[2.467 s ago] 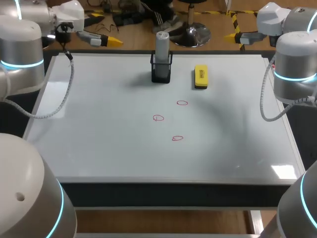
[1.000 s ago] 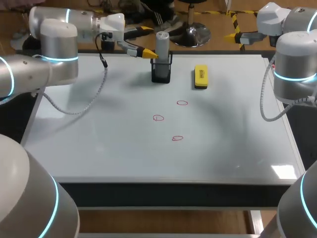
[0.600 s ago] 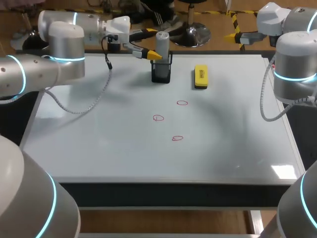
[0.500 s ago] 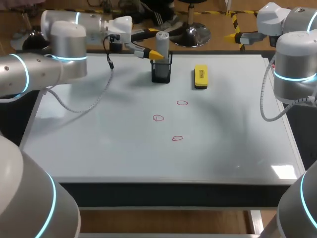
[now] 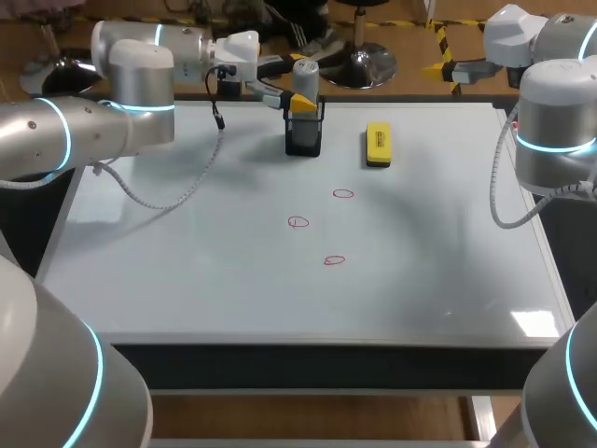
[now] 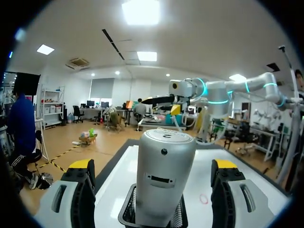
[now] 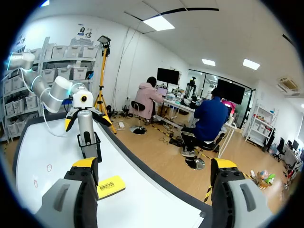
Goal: Pick up the inspection probe, press it on each red-marked spot on the whiteboard one by one, put down the probe, pick up the eraser, and wipe off all the red marks.
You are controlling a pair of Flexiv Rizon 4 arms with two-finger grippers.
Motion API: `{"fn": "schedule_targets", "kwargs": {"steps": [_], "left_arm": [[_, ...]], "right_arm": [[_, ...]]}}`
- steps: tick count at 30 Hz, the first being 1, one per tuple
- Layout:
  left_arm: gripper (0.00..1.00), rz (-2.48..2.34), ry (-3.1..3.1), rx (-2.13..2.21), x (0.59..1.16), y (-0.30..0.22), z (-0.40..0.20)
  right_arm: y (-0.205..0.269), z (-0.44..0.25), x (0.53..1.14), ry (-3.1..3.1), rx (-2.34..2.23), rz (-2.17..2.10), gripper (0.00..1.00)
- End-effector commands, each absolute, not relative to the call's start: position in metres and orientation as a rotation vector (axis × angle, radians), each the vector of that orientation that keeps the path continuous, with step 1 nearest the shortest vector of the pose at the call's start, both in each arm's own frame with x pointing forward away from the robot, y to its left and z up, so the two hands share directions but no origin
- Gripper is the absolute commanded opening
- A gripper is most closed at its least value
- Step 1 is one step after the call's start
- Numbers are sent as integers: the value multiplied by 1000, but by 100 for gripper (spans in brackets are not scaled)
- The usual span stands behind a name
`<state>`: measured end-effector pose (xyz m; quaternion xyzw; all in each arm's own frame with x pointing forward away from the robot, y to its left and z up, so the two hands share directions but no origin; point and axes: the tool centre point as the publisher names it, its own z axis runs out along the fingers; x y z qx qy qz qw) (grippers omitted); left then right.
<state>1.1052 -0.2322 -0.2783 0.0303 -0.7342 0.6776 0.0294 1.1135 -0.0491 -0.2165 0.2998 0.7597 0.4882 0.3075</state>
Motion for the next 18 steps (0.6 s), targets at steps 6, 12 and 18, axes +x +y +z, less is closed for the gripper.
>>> {"fn": "schedule_targets", "kwargs": {"steps": [6, 12, 18], "left_arm": [[100, 2091, -2261, 101, 1108, -237, -283], [100, 2085, -2260, 91, 1109, -240, -282], [42, 2076, -2273, 80, 1110, -240, -281]], "right_arm": [[-49, -216, 1114, 2011, 793, 1290, 100], [-49, -216, 1114, 2011, 793, 1290, 100], [-49, -216, 1114, 2011, 793, 1290, 100]]}}
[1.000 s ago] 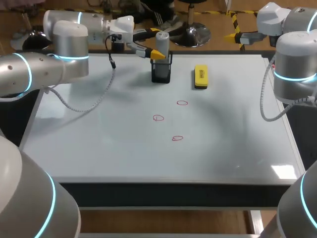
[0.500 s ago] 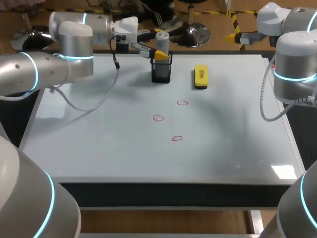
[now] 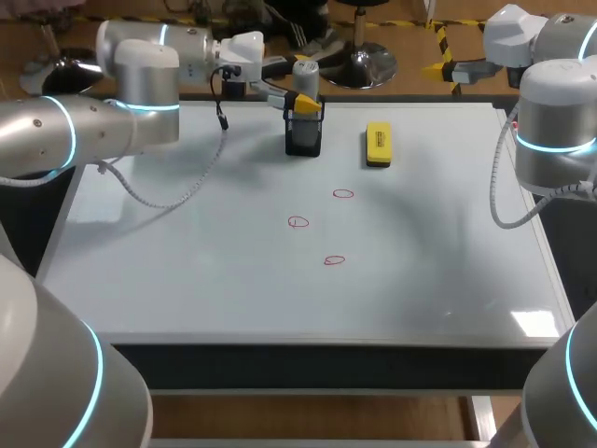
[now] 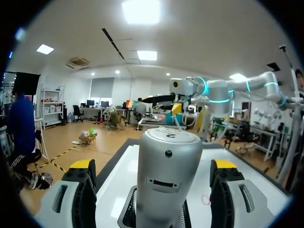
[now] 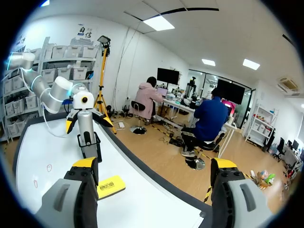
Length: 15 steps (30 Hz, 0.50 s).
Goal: Pick up the inspection probe, press it on each red-marked spot on the whiteboard one by one, put down the probe, pick up the eraser, and wipe off all the red marks.
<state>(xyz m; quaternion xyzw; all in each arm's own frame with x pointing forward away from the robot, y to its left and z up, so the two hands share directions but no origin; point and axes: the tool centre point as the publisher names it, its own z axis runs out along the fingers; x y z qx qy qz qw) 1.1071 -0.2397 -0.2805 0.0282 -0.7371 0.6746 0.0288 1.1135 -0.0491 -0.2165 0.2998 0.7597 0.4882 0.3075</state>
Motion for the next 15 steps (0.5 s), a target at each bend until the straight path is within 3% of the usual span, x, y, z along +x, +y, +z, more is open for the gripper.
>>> {"fn": "schedule_targets", "kwargs": {"steps": [1, 2, 15], "left_arm": [[5, 2071, -2277, 74, 1110, -240, -280], [0, 2069, -2278, 70, 1110, -240, -280], [0, 2071, -2296, 16, 1100, -241, -264]], "right_arm": [[-49, -216, 1114, 2011, 793, 1290, 100], [-49, -216, 1114, 2011, 793, 1290, 100], [-49, -216, 1114, 2011, 793, 1290, 100]]}}
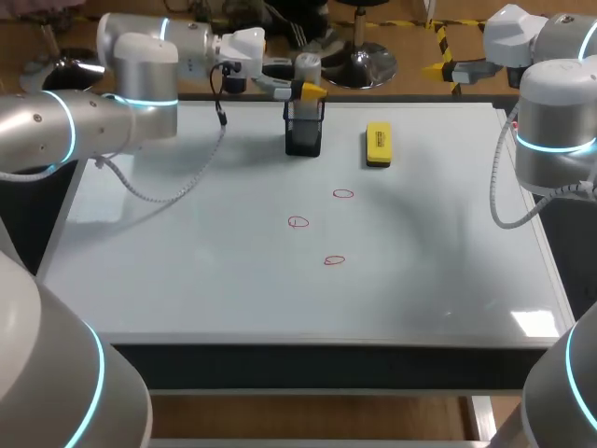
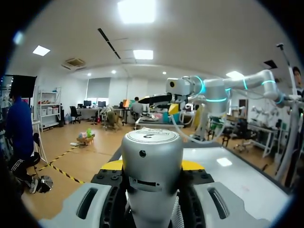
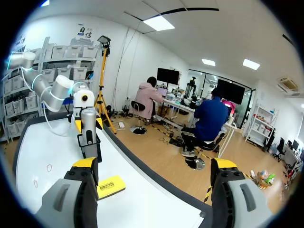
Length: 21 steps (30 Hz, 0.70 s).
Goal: Pick up the inspection probe, press it on each red-marked spot on the whiteboard one by one, put down the probe, pick up the eraser, and wipe off all the red marks.
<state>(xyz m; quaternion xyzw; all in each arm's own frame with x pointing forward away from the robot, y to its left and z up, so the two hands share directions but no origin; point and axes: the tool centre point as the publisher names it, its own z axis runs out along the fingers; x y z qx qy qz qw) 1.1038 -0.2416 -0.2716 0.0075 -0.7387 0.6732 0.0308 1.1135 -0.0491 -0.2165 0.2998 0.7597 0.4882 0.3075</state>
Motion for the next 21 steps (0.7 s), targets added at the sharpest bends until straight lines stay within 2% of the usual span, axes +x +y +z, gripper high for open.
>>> {"fn": "schedule_targets", "kwargs": {"steps": [1, 21], "left_arm": [[0, 2077, -2296, 12, 1099, -241, -261], [0, 2088, -2364, -24, 1097, -235, -215]], "right_arm": [[-49, -216, 1114, 2011, 793, 1290, 100], [-49, -216, 1114, 2011, 793, 1290, 100]]}}
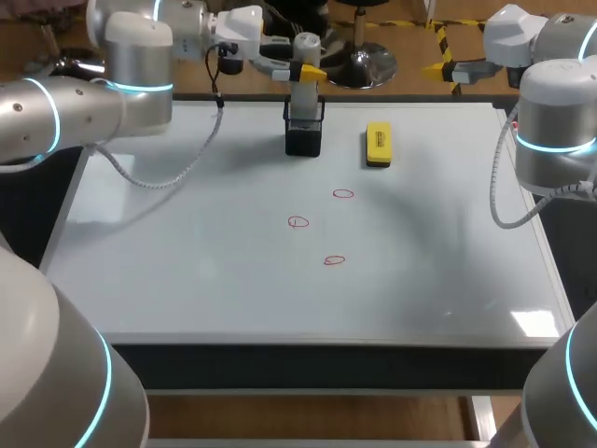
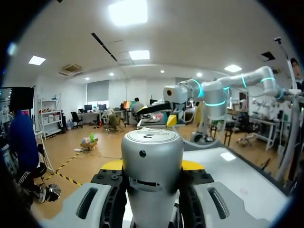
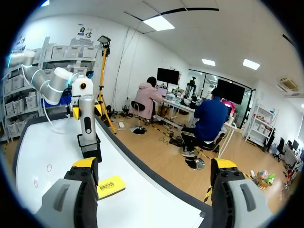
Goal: Pick up the inspection probe, press it on each red-marked spot on the whiteboard one by one, put down the probe, pick up the eraser, and wipe off all the red marks.
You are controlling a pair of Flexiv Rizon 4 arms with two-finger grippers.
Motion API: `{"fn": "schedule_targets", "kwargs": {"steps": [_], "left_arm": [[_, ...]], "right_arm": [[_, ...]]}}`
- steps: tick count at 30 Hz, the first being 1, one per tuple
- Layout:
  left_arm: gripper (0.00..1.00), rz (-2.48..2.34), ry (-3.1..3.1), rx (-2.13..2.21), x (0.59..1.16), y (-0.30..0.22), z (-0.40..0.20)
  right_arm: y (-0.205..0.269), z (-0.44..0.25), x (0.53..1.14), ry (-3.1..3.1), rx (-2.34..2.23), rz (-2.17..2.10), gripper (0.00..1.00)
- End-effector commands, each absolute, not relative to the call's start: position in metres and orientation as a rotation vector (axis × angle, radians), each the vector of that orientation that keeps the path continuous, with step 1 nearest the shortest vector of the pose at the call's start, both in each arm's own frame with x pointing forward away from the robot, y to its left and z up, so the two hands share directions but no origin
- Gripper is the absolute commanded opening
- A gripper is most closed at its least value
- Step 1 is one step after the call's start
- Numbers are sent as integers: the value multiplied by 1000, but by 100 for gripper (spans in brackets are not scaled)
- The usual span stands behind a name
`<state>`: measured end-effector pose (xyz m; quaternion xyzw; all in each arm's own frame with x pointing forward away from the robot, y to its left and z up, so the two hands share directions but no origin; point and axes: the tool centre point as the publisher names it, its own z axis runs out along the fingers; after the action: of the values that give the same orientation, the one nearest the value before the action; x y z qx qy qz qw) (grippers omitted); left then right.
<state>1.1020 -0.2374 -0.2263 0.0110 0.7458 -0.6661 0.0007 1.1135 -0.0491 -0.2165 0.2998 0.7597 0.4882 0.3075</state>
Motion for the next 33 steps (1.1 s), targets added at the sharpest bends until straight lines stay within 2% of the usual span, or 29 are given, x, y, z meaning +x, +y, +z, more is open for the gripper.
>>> {"fn": "schedule_targets", "kwargs": {"steps": [1, 24, 33], "left_arm": [[0, -2073, 2343, 24, 1097, -234, -213], [0, -2082, 2288, 0, 1101, -229, -163], [0, -2076, 2241, -38, 1098, -201, -141]], "right_arm": [[-49, -216, 1114, 2011, 793, 1290, 100], [-49, -216, 1114, 2011, 793, 1290, 100], [-49, -216, 1114, 2011, 793, 1290, 100]]}}
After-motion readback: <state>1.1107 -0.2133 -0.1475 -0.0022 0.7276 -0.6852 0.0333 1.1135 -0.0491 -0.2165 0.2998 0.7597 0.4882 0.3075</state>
